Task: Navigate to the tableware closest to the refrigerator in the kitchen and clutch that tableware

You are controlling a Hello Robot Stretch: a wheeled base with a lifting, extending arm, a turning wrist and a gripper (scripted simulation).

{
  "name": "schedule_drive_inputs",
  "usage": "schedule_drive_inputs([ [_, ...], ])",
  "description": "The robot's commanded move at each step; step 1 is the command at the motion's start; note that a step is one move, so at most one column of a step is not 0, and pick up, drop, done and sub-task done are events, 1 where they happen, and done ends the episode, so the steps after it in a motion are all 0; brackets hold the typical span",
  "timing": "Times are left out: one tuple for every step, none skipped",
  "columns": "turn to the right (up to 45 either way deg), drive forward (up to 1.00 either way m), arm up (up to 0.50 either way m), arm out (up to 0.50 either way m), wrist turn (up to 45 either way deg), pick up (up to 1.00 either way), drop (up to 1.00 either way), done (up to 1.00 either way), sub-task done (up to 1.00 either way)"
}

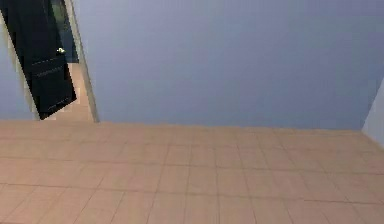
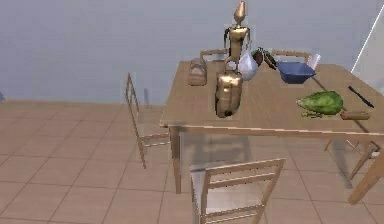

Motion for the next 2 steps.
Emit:
schedule_drive_inputs([
  [9.0, 0.0, 0.0, 0.0, 0.0, 0.0, 0.0, 0.0, 0.0],
  [0.0, 0.1, 0.0, 0.0, 0.0, 0.0, 0.0, 0.0, 0.0],
])
